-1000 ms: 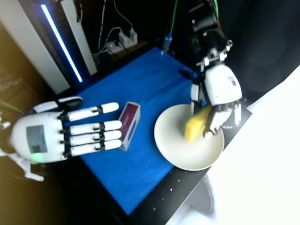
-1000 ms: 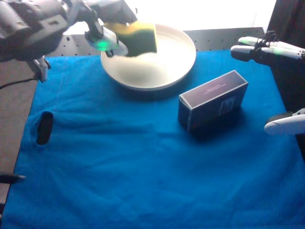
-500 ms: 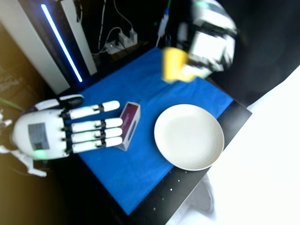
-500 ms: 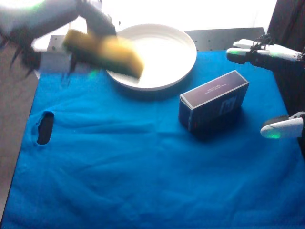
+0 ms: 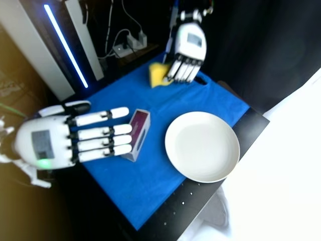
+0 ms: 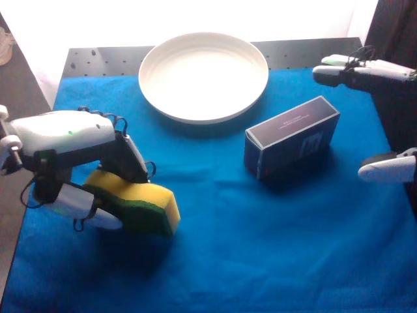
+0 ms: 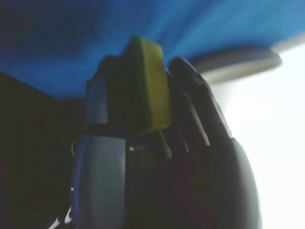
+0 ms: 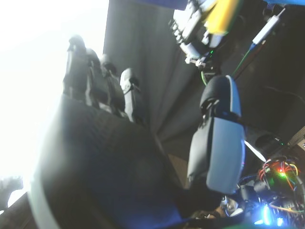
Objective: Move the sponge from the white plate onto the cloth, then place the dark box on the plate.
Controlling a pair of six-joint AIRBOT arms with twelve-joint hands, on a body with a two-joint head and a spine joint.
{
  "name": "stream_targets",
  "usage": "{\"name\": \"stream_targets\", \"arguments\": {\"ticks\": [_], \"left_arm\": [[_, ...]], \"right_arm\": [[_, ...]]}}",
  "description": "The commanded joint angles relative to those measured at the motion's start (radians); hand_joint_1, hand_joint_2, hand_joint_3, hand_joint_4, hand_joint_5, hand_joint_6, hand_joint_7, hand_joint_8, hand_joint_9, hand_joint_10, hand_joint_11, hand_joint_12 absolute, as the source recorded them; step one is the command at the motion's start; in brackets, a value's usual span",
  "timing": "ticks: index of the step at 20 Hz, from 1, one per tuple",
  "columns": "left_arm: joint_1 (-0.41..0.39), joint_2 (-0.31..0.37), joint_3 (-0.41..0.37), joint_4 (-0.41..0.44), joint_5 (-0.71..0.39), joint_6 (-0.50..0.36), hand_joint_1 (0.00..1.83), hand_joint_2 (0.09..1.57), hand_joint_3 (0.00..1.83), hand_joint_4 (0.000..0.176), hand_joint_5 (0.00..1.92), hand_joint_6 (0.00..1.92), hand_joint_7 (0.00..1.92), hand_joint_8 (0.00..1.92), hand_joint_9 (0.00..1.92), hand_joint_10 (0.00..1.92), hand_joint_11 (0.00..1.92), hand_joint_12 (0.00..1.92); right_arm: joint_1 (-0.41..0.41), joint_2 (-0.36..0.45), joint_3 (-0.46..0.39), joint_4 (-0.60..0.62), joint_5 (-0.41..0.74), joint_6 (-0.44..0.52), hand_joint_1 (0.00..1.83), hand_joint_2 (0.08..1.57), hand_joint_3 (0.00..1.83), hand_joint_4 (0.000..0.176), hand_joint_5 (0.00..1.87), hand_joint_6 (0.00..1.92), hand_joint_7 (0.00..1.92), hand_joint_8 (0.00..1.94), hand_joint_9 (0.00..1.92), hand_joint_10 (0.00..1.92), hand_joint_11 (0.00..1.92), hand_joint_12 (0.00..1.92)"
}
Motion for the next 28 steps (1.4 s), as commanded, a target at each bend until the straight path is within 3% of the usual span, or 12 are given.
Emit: {"name": "stream_targets", "arguments": {"ticks": [1, 8, 10, 14, 17, 18, 20, 21, 23, 24, 26, 28], "left_arm": [[0.004, -0.006, 0.007, -0.037, -0.069, -0.003, 1.06, 0.94, 0.00, 0.000, 0.83, 0.04, 0.76, 0.21, 0.70, 0.52, 0.26, 1.51], [0.027, 0.038, -0.044, -0.123, -0.151, 0.065, 0.85, 0.84, 0.00, 0.007, 0.50, 0.00, 0.48, 0.00, 0.36, 0.42, 0.00, 1.41], [0.047, 0.070, -0.080, -0.184, -0.203, 0.135, 0.85, 0.78, 0.00, 0.089, 0.39, 0.00, 0.28, 0.00, 0.32, 0.13, 0.00, 1.19], [0.050, 0.080, -0.088, -0.231, -0.279, 0.149, 0.79, 0.79, 0.00, 0.166, 0.13, 0.00, 0.05, 0.00, 0.13, 0.00, 0.00, 0.62], [0.058, 0.088, -0.102, -0.259, -0.315, 0.175, 0.82, 0.79, 0.00, 0.168, 0.12, 0.00, 0.05, 0.00, 0.10, 0.00, 0.00, 0.32], [0.058, 0.088, -0.103, -0.260, -0.315, 0.175, 0.84, 0.79, 0.00, 0.166, 0.12, 0.00, 0.06, 0.01, 0.10, 0.00, 0.00, 0.31], [0.067, 0.086, -0.105, -0.266, -0.312, 0.175, 0.83, 0.80, 0.00, 0.167, 0.13, 0.00, 0.12, 0.00, 0.18, 0.02, 0.00, 0.55], [0.080, 0.086, -0.109, -0.275, -0.317, 0.175, 0.79, 0.80, 0.00, 0.164, 0.12, 0.00, 0.15, 0.01, 0.20, 0.02, 0.00, 0.60], [0.108, 0.087, -0.114, -0.302, -0.338, 0.175, 0.80, 0.80, 0.00, 0.164, 0.13, 0.00, 0.16, 0.00, 0.22, 0.02, 0.00, 0.64], [0.116, 0.087, -0.115, -0.312, -0.345, 0.175, 0.79, 0.80, 0.00, 0.148, 0.12, 0.00, 0.19, 0.00, 0.24, 0.01, 0.00, 0.59], [0.137, 0.087, -0.119, -0.336, -0.361, 0.181, 0.77, 0.82, 0.00, 0.155, 0.09, 0.00, 0.17, 0.01, 0.23, 0.00, 0.00, 0.48], [0.150, 0.089, -0.121, -0.356, -0.373, 0.188, 0.77, 0.82, 0.00, 0.171, 0.07, 0.01, 0.15, 0.01, 0.20, 0.01, 0.00, 0.34]], "right_arm": [[0.018, 0.001, 0.009, 0.054, 0.113, 0.006, 0.82, 1.00, 0.00, 0.075, 0.23, 0.01, 0.16, 0.00, 0.11, 0.00, 0.17, 0.04], [0.145, -0.028, 0.073, -0.046, -0.003, 0.005, 0.96, 0.91, 0.00, 0.110, 0.23, 0.00, 0.18, 0.00, 0.14, 0.00, 0.15, 0.03], [0.200, -0.049, 0.100, -0.129, -0.087, 0.005, 0.81, 0.87, 0.00, 0.119, 0.24, 0.01, 0.23, 0.01, 0.20, 0.01, 0.19, 0.04], [0.276, -0.077, 0.134, -0.266, -0.220, 0.017, 0.86, 0.89, 0.00, 0.154, 0.25, 0.01, 0.18, 0.00, 0.15, 0.01, 0.20, 0.04], [0.303, -0.119, 0.187, -0.364, -0.280, 0.088, 0.93, 0.86, 0.00, 0.153, 0.25, 0.01, 0.19, 0.01, 0.15, 0.01, 0.20, 0.05], [0.303, -0.127, 0.197, -0.368, -0.282, 0.097, 0.89, 0.87, 0.00, 0.141, 0.29, 0.01, 0.25, 0.01, 0.20, 0.01, 0.22, 0.07], [0.303, -0.136, 0.206, -0.368, -0.289, 0.099, 0.98, 0.93, 0.00, 0.025, 0.57, 0.01, 0.58, 0.01, 0.56, 0.02, 0.47, 0.20], [0.303, -0.138, 0.209, -0.368, -0.290, 0.099, 0.99, 0.98, 0.00, 0.000, 0.75, 0.02, 0.75, 0.01, 0.74, 0.04, 0.46, 0.69], [0.304, -0.141, 0.212, -0.364, -0.291, 0.099, 1.02, 1.00, 0.00, 0.000, 0.87, 0.02, 0.86, 0.03, 0.84, 0.06, 0.42, 1.01], [0.305, -0.141, 0.211, -0.362, -0.290, 0.099, 1.18, 1.11, 0.01, 0.032, 0.99, 0.89, 0.96, 0.88, 1.00, 0.29, 0.50, 1.34], [0.308, -0.140, 0.211, -0.346, -0.274, 0.099, 1.25, 1.11, 0.00, 0.000, 1.02, 0.78, 0.99, 1.17, 0.92, 1.07, 0.73, 1.46], [0.308, -0.133, 0.207, -0.311, -0.220, 0.099, 1.24, 1.11, 0.00, 0.000, 1.01, 0.82, 0.99, 1.14, 0.86, 1.09, 0.69, 1.42]]}}
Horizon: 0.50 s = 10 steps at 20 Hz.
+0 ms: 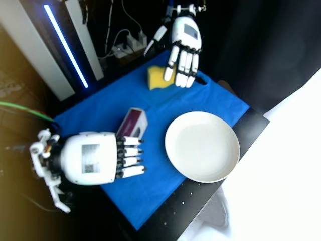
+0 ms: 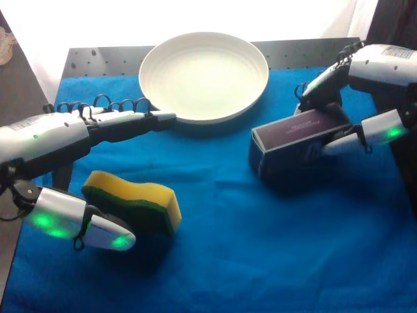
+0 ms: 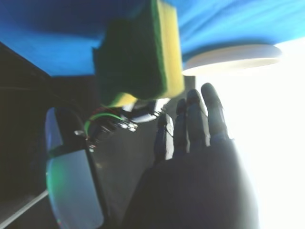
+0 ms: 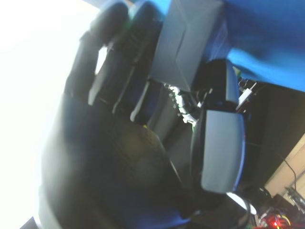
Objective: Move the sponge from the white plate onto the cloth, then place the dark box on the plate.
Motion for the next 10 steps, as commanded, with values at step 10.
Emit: {"name": "stream_targets", "arguments": {"ticks": [10], "left_arm": [[0.021, -0.004, -0.008, -0.077, -0.177, 0.027, 0.77, 0.90, 0.01, 0.176, 0.08, 0.01, 0.08, 0.00, 0.09, 0.00, 0.03, 0.04]], "right_arm": [[0.216, -0.065, 0.096, 0.155, 0.139, -0.063, 1.29, 1.02, 0.00, 0.000, 1.13, 0.73, 1.25, 0.51, 1.13, 0.75, 0.91, 1.13]]}}
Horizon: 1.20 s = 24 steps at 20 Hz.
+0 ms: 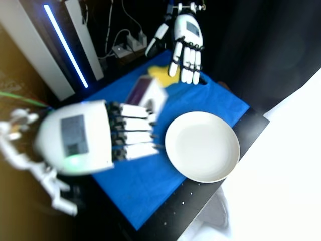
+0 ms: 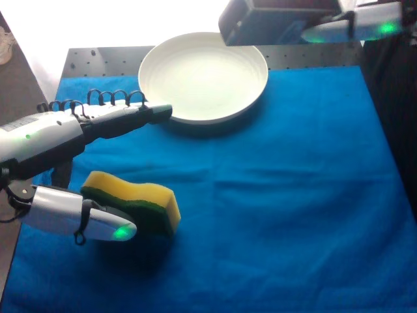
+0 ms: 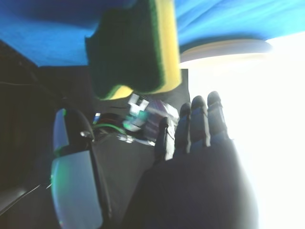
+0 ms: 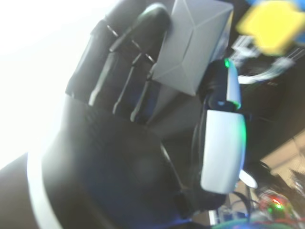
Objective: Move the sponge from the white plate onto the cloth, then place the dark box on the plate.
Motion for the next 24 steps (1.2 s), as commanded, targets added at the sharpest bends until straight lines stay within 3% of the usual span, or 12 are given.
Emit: {"name": "stream_targets", "arguments": {"ticks": [1, 2, 4, 5, 8, 9, 15, 16, 17, 18, 19, 24], "left_arm": [[-0.010, -0.013, 0.005, -0.019, -0.120, -0.005, 0.76, 0.89, 0.00, 0.176, 0.11, 0.02, 0.14, 0.00, 0.14, 0.01, 0.01, 0.35], [-0.011, -0.022, 0.010, -0.018, -0.125, -0.005, 0.76, 0.90, 0.00, 0.176, 0.12, 0.01, 0.13, 0.00, 0.14, 0.00, 0.00, 0.38], [-0.023, -0.040, 0.020, -0.012, -0.128, -0.006, 0.69, 0.89, 0.00, 0.176, 0.14, 0.00, 0.16, 0.00, 0.18, 0.01, 0.00, 0.59], [-0.036, -0.048, 0.027, -0.003, -0.126, -0.010, 0.69, 0.88, 0.00, 0.176, 0.14, 0.00, 0.17, 0.00, 0.19, 0.00, 0.00, 0.71], [-0.070, -0.077, 0.050, 0.024, -0.117, -0.028, 0.61, 0.88, 0.00, 0.176, 0.15, 0.00, 0.20, 0.00, 0.23, 0.01, 0.00, 0.93], [-0.075, -0.083, 0.055, 0.028, -0.116, -0.031, 0.66, 0.88, 0.00, 0.176, 0.14, 0.00, 0.19, 0.00, 0.21, 0.00, 0.00, 0.80], [-0.105, -0.108, 0.072, 0.051, -0.112, -0.045, 0.74, 0.84, 0.00, 0.176, 0.14, 0.00, 0.17, 0.00, 0.18, 0.00, 0.00, 0.35], [-0.109, -0.111, 0.073, 0.058, -0.106, -0.048, 0.75, 0.83, 0.00, 0.175, 0.18, 0.00, 0.20, 0.00, 0.21, 0.00, 0.00, 0.47], [-0.109, -0.112, 0.073, 0.059, -0.106, -0.049, 0.78, 0.83, 0.00, 0.176, 0.16, 0.01, 0.18, 0.01, 0.17, 0.03, 0.00, 0.16], [-0.109, -0.112, 0.074, 0.059, -0.107, -0.051, 0.79, 0.84, 0.00, 0.176, 0.16, 0.01, 0.17, 0.01, 0.16, 0.02, 0.00, 0.03], [-0.109, -0.112, 0.076, 0.057, -0.110, -0.053, 0.73, 0.83, 0.00, 0.176, 0.15, 0.01, 0.19, 0.01, 0.18, 0.03, 0.00, 0.01], [-0.097, -0.099, 0.067, 0.020, -0.136, -0.052, 0.65, 0.89, 0.02, 0.176, 0.10, 0.00, 0.12, 0.00, 0.10, 0.00, 0.01, 0.00]], "right_arm": [[0.019, -0.025, 0.007, 0.029, 0.041, 0.005, 1.27, 1.02, 0.00, 0.029, 1.18, 0.67, 1.24, 0.55, 1.15, 0.54, 0.87, 1.09], [0.034, -0.056, 0.035, 0.029, 0.012, 0.005, 1.26, 1.02, 0.00, 0.037, 1.19, 0.63, 1.18, 0.67, 1.18, 0.47, 0.87, 1.10], [0.052, -0.121, 0.097, 0.029, -0.049, 0.005, 1.26, 1.04, 0.00, 0.000, 1.06, 0.91, 1.29, 0.40, 1.27, 0.33, 1.03, 0.95], [0.061, -0.157, 0.132, 0.027, -0.090, 0.005, 1.37, 1.03, 0.00, 0.000, 1.03, 0.92, 1.23, 0.41, 1.21, 0.69, 1.07, 0.87], [0.094, -0.232, 0.193, -0.036, -0.205, 0.006, 1.38, 1.06, 0.00, 0.000, 1.02, 1.00, 1.11, 0.71, 1.02, 0.92, 0.77, 1.04], [0.099, -0.255, 0.210, -0.057, -0.232, 0.007, 1.27, 1.07, 0.00, 0.000, 1.04, 0.94, 1.13, 0.73, 1.02, 0.72, 0.69, 1.11], [0.101, -0.346, 0.285, -0.167, -0.312, 0.073, 1.38, 1.07, 0.00, 0.000, 0.94, 1.10, 1.10, 0.68, 1.04, 0.98, 0.78, 1.08], [0.101, -0.347, 0.278, -0.179, -0.313, 0.073, 1.16, 1.07, 0.00, 0.000, 0.78, 0.48, 0.87, 0.41, 0.92, 0.42, 0.71, 0.93], [0.101, -0.347, 0.273, -0.182, -0.312, 0.073, 1.00, 1.01, 0.00, 0.000, 0.55, 0.13, 0.65, 0.12, 0.73, 0.16, 0.46, 0.83], [0.101, -0.347, 0.271, -0.186, -0.312, 0.073, 0.88, 0.98, 0.00, 0.031, 0.36, 0.03, 0.47, 0.02, 0.54, 0.03, 0.24, 0.82], [0.101, -0.347, 0.270, -0.191, -0.304, 0.074, 0.78, 0.89, 0.00, 0.147, 0.07, 0.00, 0.12, 0.00, 0.20, 0.01, 0.05, 0.74], [0.101, -0.277, 0.218, -0.170, -0.188, 0.101, 0.71, 0.75, 0.00, 0.176, 0.00, 0.00, 0.00, 0.00, 0.00, 0.00, 0.00, 0.00]]}}
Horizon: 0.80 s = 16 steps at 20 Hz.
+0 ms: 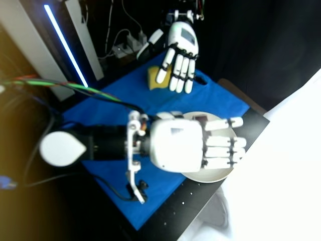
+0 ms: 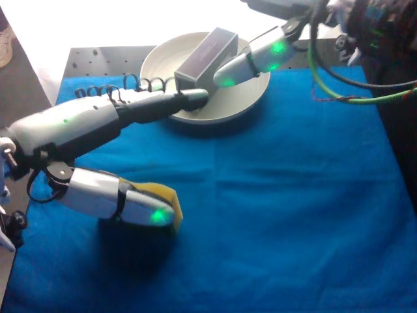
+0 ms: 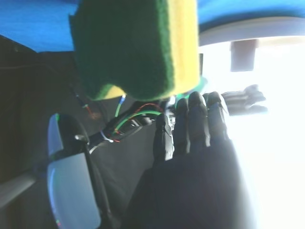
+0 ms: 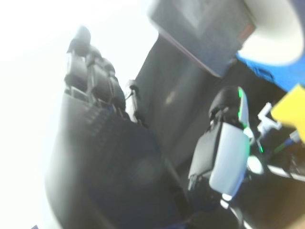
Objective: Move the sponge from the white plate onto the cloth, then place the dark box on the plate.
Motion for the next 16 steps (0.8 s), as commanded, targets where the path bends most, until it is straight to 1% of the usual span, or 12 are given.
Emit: {"name": "stream_targets", "arguments": {"ticks": [1, 2, 3, 5, 7, 8, 9, 12, 13, 14, 15, 16], "left_arm": [[-0.005, 0.007, -0.002, -0.025, -0.129, -0.005, 0.66, 0.90, 0.02, 0.176, 0.09, 0.00, 0.10, 0.00, 0.07, 0.00, 0.01, 0.00], [0.005, 0.016, -0.011, -0.042, -0.142, 0.004, 0.68, 0.90, 0.01, 0.175, 0.09, 0.00, 0.10, 0.00, 0.07, 0.00, 0.03, 0.01], [0.017, 0.030, -0.024, -0.067, -0.162, 0.025, 0.73, 0.90, 0.00, 0.138, 0.10, 0.00, 0.14, 0.01, 0.13, 0.01, 0.01, 0.33], [0.043, 0.055, -0.046, -0.134, -0.223, 0.066, 0.75, 0.91, 0.00, 0.094, 0.05, 0.00, 0.09, 0.00, 0.11, 0.00, 0.00, 0.42], [0.082, 0.072, -0.056, -0.219, -0.330, 0.084, 0.76, 0.86, 0.00, 0.130, 0.04, 0.01, 0.07, 0.00, 0.05, 0.01, 0.00, 0.19], [0.100, 0.078, -0.066, -0.265, -0.392, 0.104, 0.72, 0.86, 0.00, 0.115, 0.06, 0.00, 0.05, 0.00, 0.05, 0.00, 0.00, 0.32], [0.126, 0.082, -0.081, -0.316, -0.467, 0.130, 0.73, 0.85, 0.00, 0.077, 0.04, 0.00, 0.03, 0.00, 0.04, 0.00, 0.00, 0.30], [0.217, 0.087, -0.117, -0.435, -0.665, 0.155, 0.53, 0.89, 0.01, 0.142, 0.00, 0.00, 0.00, 0.00, 0.06, 0.00, 0.00, 0.63], [0.262, 0.088, -0.136, -0.478, -0.741, 0.160, 0.38, 0.96, 0.02, 0.140, 0.00, 0.00, 0.00, 0.00, 0.08, 0.00, 0.00, 0.72], [0.296, 0.086, -0.155, -0.510, -0.796, 0.163, 0.30, 1.04, 0.02, 0.133, 0.00, 0.00, 0.00, 0.00, 0.06, 0.00, 0.00, 0.67], [0.325, 0.083, -0.174, -0.535, -0.844, 0.167, 0.28, 1.05, 0.01, 0.167, 0.00, 0.00, 0.00, 0.00, 0.01, 0.00, 0.00, 0.46], [0.346, 0.081, -0.191, -0.554, -0.860, 0.167, 0.26, 1.05, 0.00, 0.174, 0.00, 0.00, 0.00, 0.00, 0.00, 0.00, 0.00, 0.27]], "right_arm": [[0.013, 0.012, 0.000, 0.067, 0.114, 0.007, 0.73, 0.75, 0.00, 0.176, 0.00, 0.00, 0.00, 0.00, 0.00, 0.00, 0.00, 0.00], [0.007, 0.044, -0.027, 0.101, 0.158, 0.007, 0.71, 0.75, 0.00, 0.176, 0.00, 0.00, 0.00, 0.00, 0.00, 0.00, 0.00, 0.00], [-0.012, 0.081, -0.059, 0.152, 0.226, 0.007, 0.67, 0.73, 0.00, 0.176, 0.00, 0.00, 0.00, 0.00, 0.00, 0.00, 0.00, 0.00], [-0.066, 0.159, -0.132, 0.255, 0.358, 0.007, 0.73, 0.75, 0.00, 0.176, 0.00, 0.00, 0.00, 0.00, 0.00, 0.00, 0.00, 0.00], [-0.137, 0.252, -0.235, 0.386, 0.511, -0.031, 0.79, 0.76, 0.00, 0.176, 0.00, 0.00, 0.00, 0.00, 0.00, 0.00, 0.00, 0.00], [-0.181, 0.301, -0.301, 0.449, 0.589, -0.071, 0.78, 0.74, 0.00, 0.176, 0.00, 0.00, 0.00, 0.00, 0.00, 0.00, 0.00, 0.00], [-0.225, 0.348, -0.366, 0.503, 0.658, -0.108, 0.77, 0.76, 0.00, 0.176, 0.00, 0.00, 0.00, 0.00, 0.00, 0.00, 0.00, 0.00], [-0.408, 0.459, -0.540, 0.673, 0.882, -0.200, 0.77, 0.83, 0.00, 0.175, 0.00, 0.00, 0.00, 0.00, 0.00, 0.00, 0.00, 0.00], [-0.502, 0.482, -0.598, 0.747, 0.976, -0.207, 0.66, 0.84, 0.00, 0.176, 0.00, 0.00, 0.00, 0.00, 0.00, 0.00, 0.00, 0.00], [-0.576, 0.488, -0.634, 0.812, 1.051, -0.217, 0.61, 0.84, 0.00, 0.176, 0.00, 0.00, 0.00, 0.00, 0.00, 0.00, 0.00, 0.00], [-0.641, 0.490, -0.669, 0.873, 1.092, -0.218, 0.73, 0.81, 0.00, 0.176, 0.00, 0.00, 0.00, 0.00, 0.00, 0.00, 0.00, 0.00], [-0.694, 0.495, -0.706, 0.908, 1.092, -0.221, 0.74, 0.82, 0.00, 0.176, 0.00, 0.00, 0.00, 0.00, 0.00, 0.00, 0.00, 0.00]]}}
